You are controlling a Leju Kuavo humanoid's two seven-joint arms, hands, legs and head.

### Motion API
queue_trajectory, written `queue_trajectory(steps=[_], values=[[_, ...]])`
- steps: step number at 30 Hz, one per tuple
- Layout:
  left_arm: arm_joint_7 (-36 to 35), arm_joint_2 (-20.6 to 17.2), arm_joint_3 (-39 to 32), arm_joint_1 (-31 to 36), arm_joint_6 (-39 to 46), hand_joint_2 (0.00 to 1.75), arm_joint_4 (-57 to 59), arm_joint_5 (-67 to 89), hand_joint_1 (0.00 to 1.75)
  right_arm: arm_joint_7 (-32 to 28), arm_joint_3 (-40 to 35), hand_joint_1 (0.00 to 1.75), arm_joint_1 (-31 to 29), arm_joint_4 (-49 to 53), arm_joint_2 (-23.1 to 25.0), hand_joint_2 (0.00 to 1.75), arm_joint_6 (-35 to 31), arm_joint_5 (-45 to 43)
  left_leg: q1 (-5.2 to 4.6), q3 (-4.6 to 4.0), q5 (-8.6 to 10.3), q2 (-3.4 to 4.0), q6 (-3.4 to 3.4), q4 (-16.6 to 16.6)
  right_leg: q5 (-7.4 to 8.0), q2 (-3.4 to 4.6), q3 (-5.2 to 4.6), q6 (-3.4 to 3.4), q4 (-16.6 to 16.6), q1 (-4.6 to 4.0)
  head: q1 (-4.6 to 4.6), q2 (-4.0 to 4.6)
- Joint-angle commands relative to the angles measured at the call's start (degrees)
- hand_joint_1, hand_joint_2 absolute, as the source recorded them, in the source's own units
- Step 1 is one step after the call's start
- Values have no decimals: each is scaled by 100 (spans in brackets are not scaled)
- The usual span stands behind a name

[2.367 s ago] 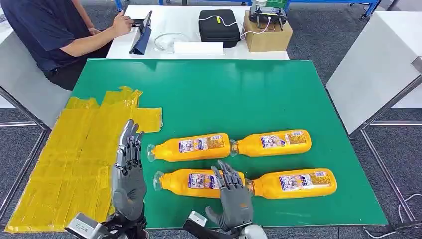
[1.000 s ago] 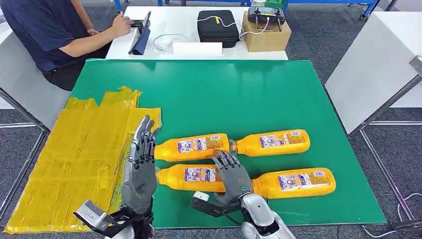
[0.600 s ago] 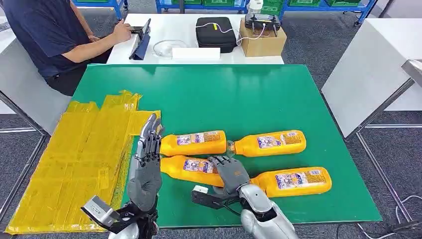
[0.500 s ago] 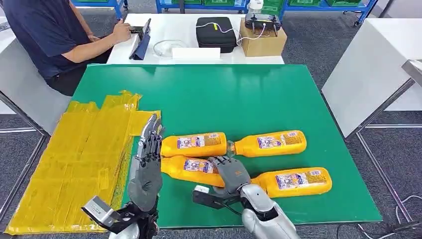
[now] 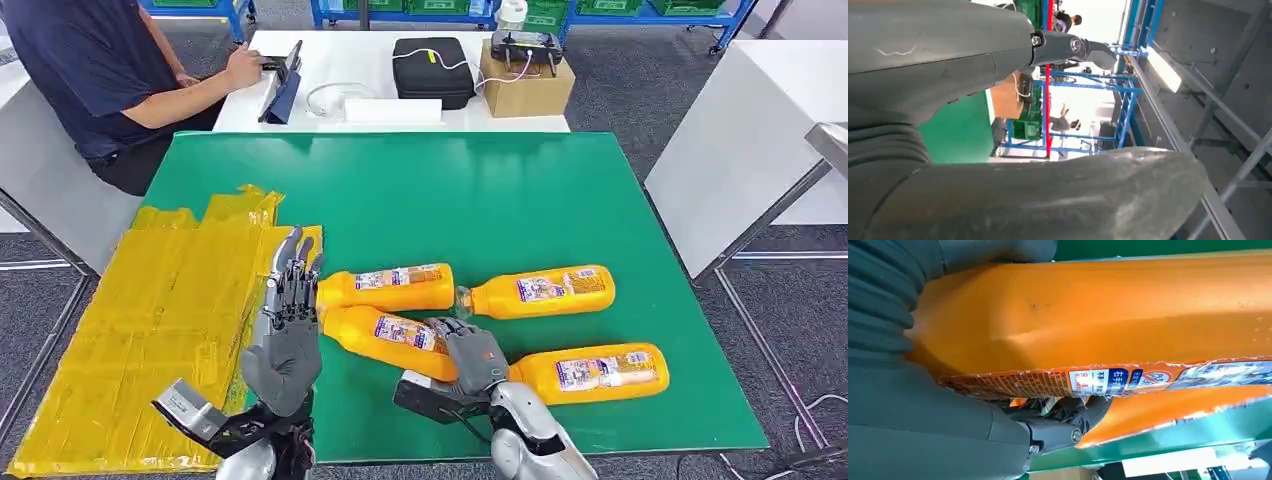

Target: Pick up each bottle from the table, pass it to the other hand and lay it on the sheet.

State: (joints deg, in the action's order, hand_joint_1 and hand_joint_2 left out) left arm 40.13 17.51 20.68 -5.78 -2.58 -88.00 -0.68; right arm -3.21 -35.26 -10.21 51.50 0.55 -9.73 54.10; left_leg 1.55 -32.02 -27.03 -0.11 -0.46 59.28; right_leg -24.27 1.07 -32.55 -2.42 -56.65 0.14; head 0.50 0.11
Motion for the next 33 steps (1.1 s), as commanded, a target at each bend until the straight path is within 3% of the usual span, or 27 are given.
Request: queue_trajectory(steps=[1,2,4,5,7,8,11,12,15,22,33], values=[[-13,117,-304,1,-15,0,285,-24,0,59,138,175,706,-296,-99,175,21,-61,-7,-57,29,-40,-6,-13,13,-50,-42,8,11,5,0,0],[-13,117,-304,1,-15,0,285,-24,0,59,138,175,706,-296,-99,175,21,-61,-4,-43,19,-32,-4,-7,6,-40,-30,9,7,2,0,0],[-13,249,-696,-176,180,0,152,-300,0,-102,229,175,1093,802,16,175,-658,-469,-2,-33,13,-27,-3,-4,1,-34,-21,6,5,0,0,0],[-13,249,-808,-287,329,175,48,-306,0,-194,189,175,1288,1413,81,175,-842,-639,-4,-46,16,-26,-4,-8,3,-35,-36,8,5,1,2,0],[-13,249,-1029,-419,421,175,-16,-710,0,-236,36,175,1606,2444,122,175,-1149,-911,0,-22,-1,-17,1,1,-7,-21,-12,1,-4,-3,2,0],[-13,249,-1100,-452,511,175,-36,-795,0,-223,-65,175,1672,2721,100,175,-1246,-947,-8,-61,12,-29,-2,-5,-6,-39,-47,3,-6,5,2,0],[-13,249,-1348,-541,893,175,-198,-1205,0,-360,-323,175,1825,3277,134,175,-1739,-1119,-14,-70,10,-19,-12,-14,-16,-29,-50,1,-8,11,0,0],[-13,249,-1379,-552,896,175,-211,-1238,0,-388,-354,175,1844,3345,145,175,-1820,-1149,-3,-87,10,1,-11,-3,-7,-4,-9,-3,-14,1,2,0],[-13,249,-1405,-561,920,175,-187,-1293,0,-588,-382,175,1838,3445,150,175,-2025,-1342,-8,-151,29,-3,-9,-3,9,-14,-75,1,-24,9,0,0],[-13,249,-1346,-528,879,175,22,-1272,0,-937,-258,175,1728,3347,266,175,-2165,-1653,-13,-165,40,-12,-16,-12,13,-22,-82,-1,-12,14,0,0],[-13,249,-1343,-516,817,175,117,-1271,0,-983,-235,175,1724,3331,290,175,-2179,-1696,-7,-179,39,-17,-10,-6,15,-23,-94,-5,-11,12,0,0]])
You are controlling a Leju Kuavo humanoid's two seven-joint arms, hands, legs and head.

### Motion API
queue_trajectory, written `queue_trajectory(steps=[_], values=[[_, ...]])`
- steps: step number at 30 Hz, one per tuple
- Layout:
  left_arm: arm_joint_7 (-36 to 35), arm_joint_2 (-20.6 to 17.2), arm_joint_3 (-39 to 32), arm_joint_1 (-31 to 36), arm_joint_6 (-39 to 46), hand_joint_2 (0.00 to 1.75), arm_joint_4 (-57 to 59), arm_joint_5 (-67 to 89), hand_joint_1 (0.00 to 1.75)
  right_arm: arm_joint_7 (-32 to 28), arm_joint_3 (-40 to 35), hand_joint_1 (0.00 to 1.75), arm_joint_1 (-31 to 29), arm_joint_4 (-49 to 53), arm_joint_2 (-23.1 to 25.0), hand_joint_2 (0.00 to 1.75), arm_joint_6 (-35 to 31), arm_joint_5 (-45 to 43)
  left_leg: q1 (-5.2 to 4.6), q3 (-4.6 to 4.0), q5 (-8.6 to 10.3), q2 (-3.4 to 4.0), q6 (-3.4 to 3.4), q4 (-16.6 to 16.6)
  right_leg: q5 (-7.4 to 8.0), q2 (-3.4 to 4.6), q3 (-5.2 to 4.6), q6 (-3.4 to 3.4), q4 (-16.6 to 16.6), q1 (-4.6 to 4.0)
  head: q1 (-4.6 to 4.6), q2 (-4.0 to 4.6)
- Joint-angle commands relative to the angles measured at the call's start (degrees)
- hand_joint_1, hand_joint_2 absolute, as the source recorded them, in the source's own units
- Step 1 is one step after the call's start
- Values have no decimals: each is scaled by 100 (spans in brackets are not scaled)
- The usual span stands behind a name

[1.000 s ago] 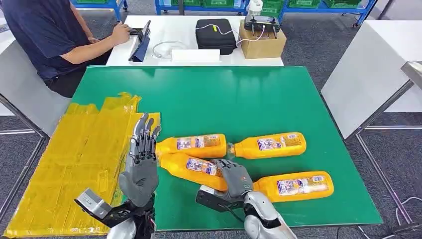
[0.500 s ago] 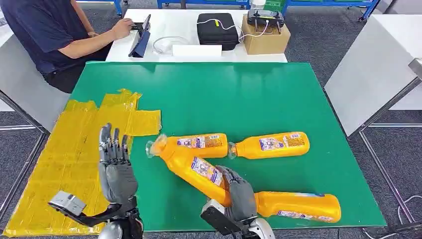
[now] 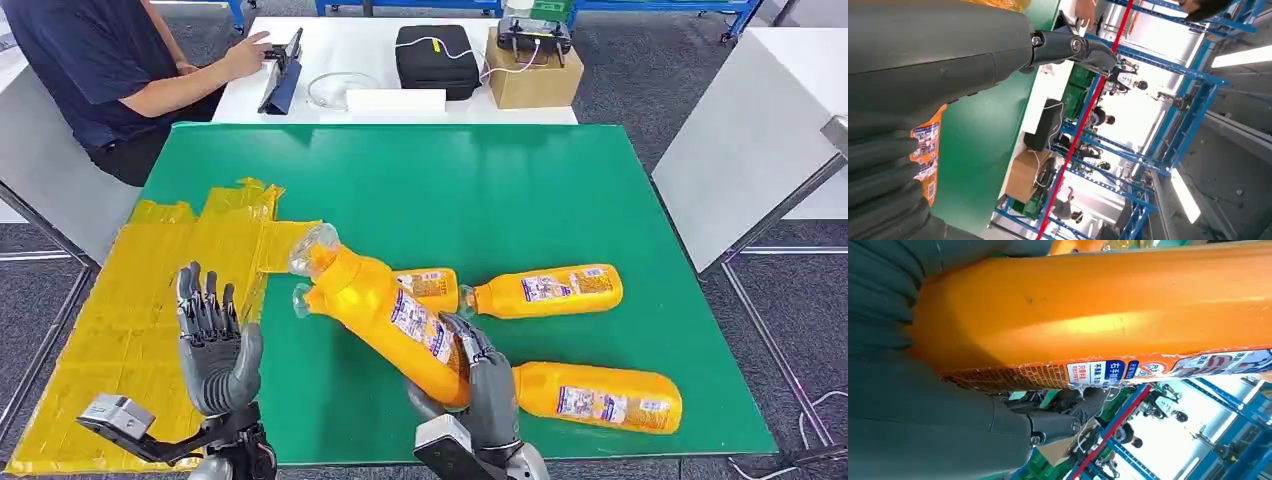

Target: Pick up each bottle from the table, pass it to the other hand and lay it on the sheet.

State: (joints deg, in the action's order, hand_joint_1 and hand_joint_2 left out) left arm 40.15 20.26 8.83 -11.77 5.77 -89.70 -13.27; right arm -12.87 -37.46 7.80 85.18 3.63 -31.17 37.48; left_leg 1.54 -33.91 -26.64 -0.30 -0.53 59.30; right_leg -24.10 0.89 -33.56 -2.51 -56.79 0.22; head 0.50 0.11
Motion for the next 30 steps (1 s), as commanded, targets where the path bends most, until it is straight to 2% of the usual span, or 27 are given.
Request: queue_trajectory(steps=[1,8,11,21,30], values=[[-15,-26,-158,83,-18,175,288,-12,0,-17,-14,175,-77,-37,-18,175,-35,-35,-10,17,1,4,-6,-14,-3,-5,10,7,4,7,0,0],[-15,-26,-126,128,-457,175,535,60,0,-243,93,175,-102,-103,77,175,7,-113,-9,7,3,1,-6,-11,-1,-7,3,4,4,7,2,0],[-15,-47,-6,275,-1666,175,1072,91,0,-354,122,175,-182,-277,133,175,246,-87,-15,15,7,-1,-8,-22,0,-13,9,7,9,12,0,0],[-15,-173,360,420,-3363,175,1251,609,0,-417,-255,175,-545,-940,244,175,965,494,-11,16,6,5,-6,-23,2,-6,10,8,13,8,0,0],[-15,-225,438,503,-3789,175,1354,713,0,-422,-292,175,-634,-1048,293,175,1147,636,-8,7,2,9,-5,-15,1,1,1,5,7,6,0,0]])
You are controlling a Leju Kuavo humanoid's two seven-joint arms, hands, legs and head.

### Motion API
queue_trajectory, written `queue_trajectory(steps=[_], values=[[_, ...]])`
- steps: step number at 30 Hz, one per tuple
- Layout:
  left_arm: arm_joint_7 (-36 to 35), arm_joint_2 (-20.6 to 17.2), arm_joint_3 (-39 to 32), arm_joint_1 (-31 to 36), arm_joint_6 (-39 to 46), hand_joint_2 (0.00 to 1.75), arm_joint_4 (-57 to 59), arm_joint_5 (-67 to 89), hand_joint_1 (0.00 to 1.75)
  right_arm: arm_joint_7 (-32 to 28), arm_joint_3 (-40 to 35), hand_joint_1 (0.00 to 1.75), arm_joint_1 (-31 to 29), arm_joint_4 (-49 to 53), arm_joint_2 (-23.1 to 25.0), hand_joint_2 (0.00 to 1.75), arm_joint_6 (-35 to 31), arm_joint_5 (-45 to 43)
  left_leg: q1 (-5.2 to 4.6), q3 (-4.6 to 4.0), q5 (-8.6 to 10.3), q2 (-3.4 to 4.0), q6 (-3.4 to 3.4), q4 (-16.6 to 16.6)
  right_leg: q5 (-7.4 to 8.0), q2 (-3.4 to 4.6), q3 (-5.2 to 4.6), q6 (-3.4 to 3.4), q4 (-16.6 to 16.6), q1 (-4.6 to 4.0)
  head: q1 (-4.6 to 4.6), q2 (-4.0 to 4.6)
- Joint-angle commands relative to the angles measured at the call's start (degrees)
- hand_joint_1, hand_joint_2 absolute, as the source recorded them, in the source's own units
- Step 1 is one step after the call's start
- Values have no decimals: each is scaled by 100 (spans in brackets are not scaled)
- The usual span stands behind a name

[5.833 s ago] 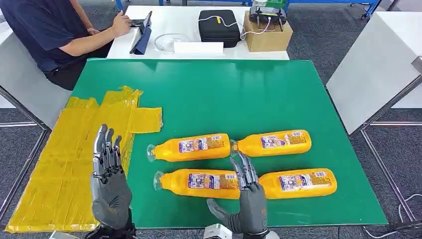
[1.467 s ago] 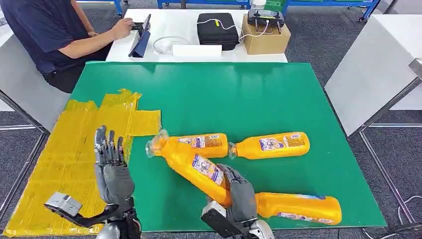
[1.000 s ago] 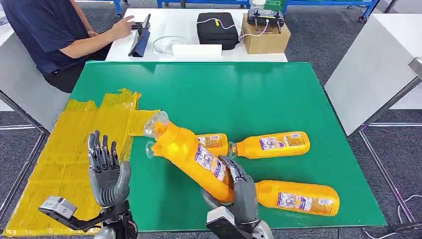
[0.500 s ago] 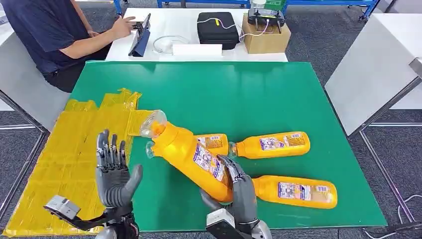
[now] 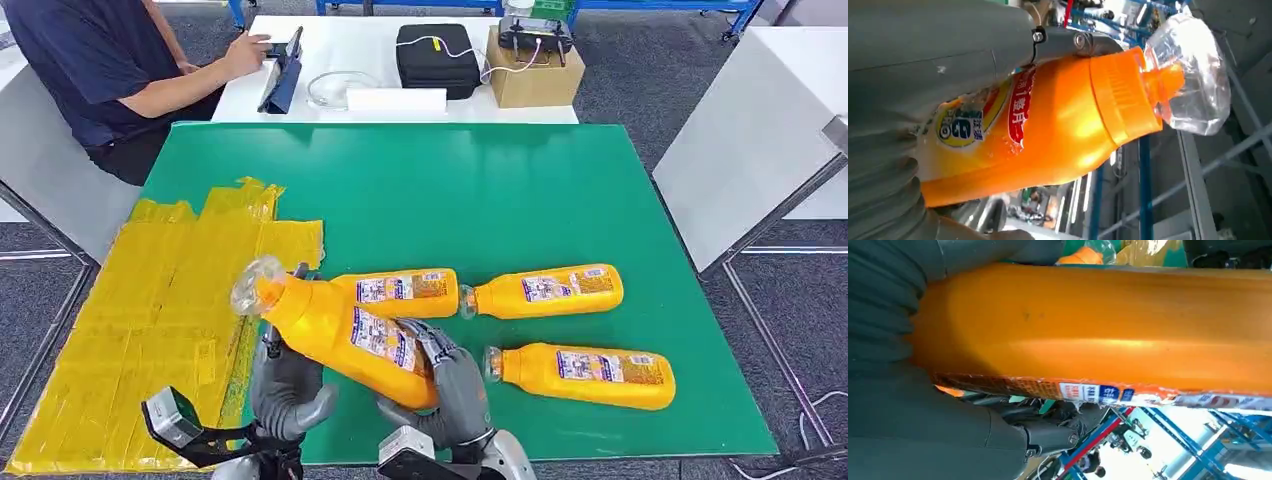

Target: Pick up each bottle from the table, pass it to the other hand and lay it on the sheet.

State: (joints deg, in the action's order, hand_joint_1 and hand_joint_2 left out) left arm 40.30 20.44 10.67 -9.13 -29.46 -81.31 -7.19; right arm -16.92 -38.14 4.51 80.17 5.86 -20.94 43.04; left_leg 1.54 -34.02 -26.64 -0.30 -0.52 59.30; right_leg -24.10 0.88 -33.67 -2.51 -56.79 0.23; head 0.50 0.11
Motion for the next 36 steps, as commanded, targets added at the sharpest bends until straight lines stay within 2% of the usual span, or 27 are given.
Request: queue_trajectory(steps=[1,6,12,15,21,24,25,26,36], values=[[-30,-224,232,229,-241,175,484,177,0,-18,-210,175,-301,-554,77,175,142,97,-10,22,4,6,-6,-18,1,-3,16,7,9,7,0,0],[-30,-212,245,244,-194,175,472,278,0,86,-378,175,-373,-777,60,175,386,367,-12,27,3,8,-6,-22,0,-3,19,9,10,8,0,0],[-30,-291,389,364,261,175,647,652,0,196,-1033,175,-630,-1301,8,175,866,1041,-8,24,5,3,-4,-20,1,-7,17,8,11,5,0,0],[-30,-383,536,453,857,175,827,959,0,173,-1263,175,-635,-1291,-82,175,939,1205,-3,14,3,-2,-3,-11,-1,-9,10,5,7,1,0,0],[-30,-392,554,464,929,175,845,993,0,170,-1283,175,-633,-1280,-95,175,944,1217,-5,16,4,-8,-5,-14,-3,-17,13,6,9,3,0,0],[-30,-399,572,529,1268,175,1037,1085,0,163,-1351,175,-614,-1205,-157,175,990,1235,-12,29,5,-13,-7,-25,-6,-28,23,10,13,8,2,0],[-30,-393,564,555,1363,175,1070,1122,37,171,-1375,175,-602,-1197,-172,175,985,1248,-8,20,5,-15,-6,-17,-6,-26,17,7,9,5,0,0],[-30,-382,546,571,1338,175,1092,1062,175,199,-1368,175,-584,-1197,-176,175,955,1250,-10,23,6,-16,-6,-21,-5,-29,19,9,11,6,0,0],[-30,-202,-45,323,940,175,553,566,175,475,-1279,175,-426,-1001,-266,175,570,1020,-8,17,3,-11,-6,-15,-6,-24,10,8,8,4,0,0]])
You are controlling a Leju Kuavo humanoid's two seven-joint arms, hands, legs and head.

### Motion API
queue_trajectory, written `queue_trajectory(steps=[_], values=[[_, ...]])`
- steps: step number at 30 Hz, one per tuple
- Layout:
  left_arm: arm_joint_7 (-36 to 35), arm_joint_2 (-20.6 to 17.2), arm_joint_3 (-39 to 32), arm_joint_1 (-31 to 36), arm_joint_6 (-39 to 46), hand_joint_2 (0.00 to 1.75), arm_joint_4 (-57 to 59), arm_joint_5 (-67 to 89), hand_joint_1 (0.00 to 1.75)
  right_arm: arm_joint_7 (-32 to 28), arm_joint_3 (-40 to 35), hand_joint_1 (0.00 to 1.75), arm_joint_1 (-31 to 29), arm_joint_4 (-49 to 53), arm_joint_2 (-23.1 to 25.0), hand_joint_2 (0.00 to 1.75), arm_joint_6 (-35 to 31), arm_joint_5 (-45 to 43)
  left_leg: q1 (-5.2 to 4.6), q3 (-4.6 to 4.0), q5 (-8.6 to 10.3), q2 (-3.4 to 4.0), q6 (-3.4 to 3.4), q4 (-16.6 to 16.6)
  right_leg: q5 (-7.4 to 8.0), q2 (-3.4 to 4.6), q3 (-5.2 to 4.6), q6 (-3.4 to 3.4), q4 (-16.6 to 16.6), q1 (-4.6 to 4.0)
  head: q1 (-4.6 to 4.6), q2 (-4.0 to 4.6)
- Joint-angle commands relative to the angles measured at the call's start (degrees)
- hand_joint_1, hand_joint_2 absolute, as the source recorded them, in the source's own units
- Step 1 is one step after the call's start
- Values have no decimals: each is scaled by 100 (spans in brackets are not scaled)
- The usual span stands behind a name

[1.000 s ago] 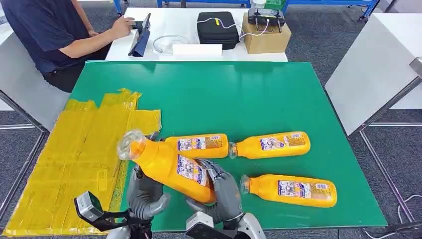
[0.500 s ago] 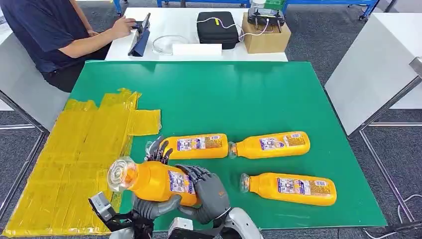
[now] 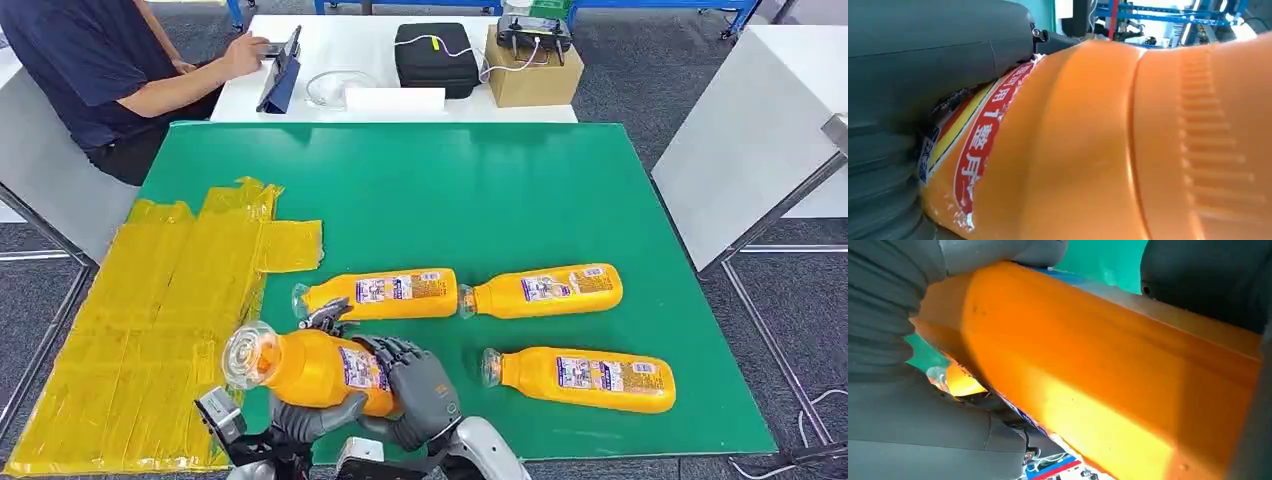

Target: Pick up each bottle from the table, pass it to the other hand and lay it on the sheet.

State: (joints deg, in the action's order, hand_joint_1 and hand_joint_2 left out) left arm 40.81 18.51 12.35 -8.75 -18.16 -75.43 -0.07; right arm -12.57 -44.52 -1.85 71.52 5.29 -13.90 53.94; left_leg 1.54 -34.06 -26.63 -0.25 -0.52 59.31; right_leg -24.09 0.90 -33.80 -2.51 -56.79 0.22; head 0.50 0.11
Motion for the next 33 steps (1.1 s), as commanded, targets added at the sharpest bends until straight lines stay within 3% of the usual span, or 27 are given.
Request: queue_trajectory(steps=[1,13,17,18,19,21,22,26,27,28,33], values=[[-81,2,-256,250,-169,175,-141,-121,175,64,-607,175,248,-71,-221,175,-216,-118,-4,13,2,-15,-5,-10,-5,-23,17,5,6,1,0,0],[-81,-4,-342,157,-42,175,-393,9,175,117,-556,175,347,158,-297,175,-401,-222,-1,4,2,-13,-3,-7,-4,-19,10,5,4,-1,2,0],[-81,-113,-501,0,965,175,-876,494,175,214,-404,175,570,653,-414,175,-879,-469,-1,2,-1,-10,-3,-5,-5,-17,8,5,3,-1,0,0],[-81,-174,-559,-40,1209,175,-984,623,175,199,-339,145,656,842,-445,175,-1031,-570,-3,3,-1,-11,-4,-5,-6,-17,8,5,2,1,0,0],[-81,-214,-662,-93,1550,175,-1076,811,175,172,-295,3,734,1060,-485,175,-1203,-589,-4,7,-2,-13,-5,-7,-8,-21,12,6,2,1,4,0],[-81,-267,-946,-232,2859,175,-1356,1803,175,178,-208,0,916,1595,-576,175,-1491,-581,-6,14,-4,-8,-5,-12,-10,-18,15,7,4,4,0,0],[-81,-190,-1152,-303,3775,175,-1435,2645,175,299,-196,0,1079,1966,-649,0,-1573,-450,-2,4,-4,-6,-3,-5,-8,-13,7,5,0,1,4,0],[-272,-56,-1931,-305,5517,175,-1498,4366,175,539,-207,0,1354,2678,-1161,0,-1693,-337,-9,10,-10,3,-5,-8,-13,-6,10,9,-4,5,-2,0],[-340,129,-2395,-258,5816,175,-1538,5226,175,545,-212,0,1393,2792,-1330,0,-1740,-366,-5,1,-4,-13,-5,-6,-10,-19,5,5,0,3,2,0],[-495,149,-2907,-191,5816,175,-1718,5979,175,551,-215,0,1468,2937,-1563,175,-1814,-427,-8,9,-4,-20,-7,-11,-14,-29,16,5,3,5,4,0],[-573,149,-3676,-174,5816,175,-1557,8013,175,671,-294,0,1791,3525,-2526,175,-2054,-688,-12,7,-4,-11,-11,-12,-11,-18,17,3,6,10,2,0]])
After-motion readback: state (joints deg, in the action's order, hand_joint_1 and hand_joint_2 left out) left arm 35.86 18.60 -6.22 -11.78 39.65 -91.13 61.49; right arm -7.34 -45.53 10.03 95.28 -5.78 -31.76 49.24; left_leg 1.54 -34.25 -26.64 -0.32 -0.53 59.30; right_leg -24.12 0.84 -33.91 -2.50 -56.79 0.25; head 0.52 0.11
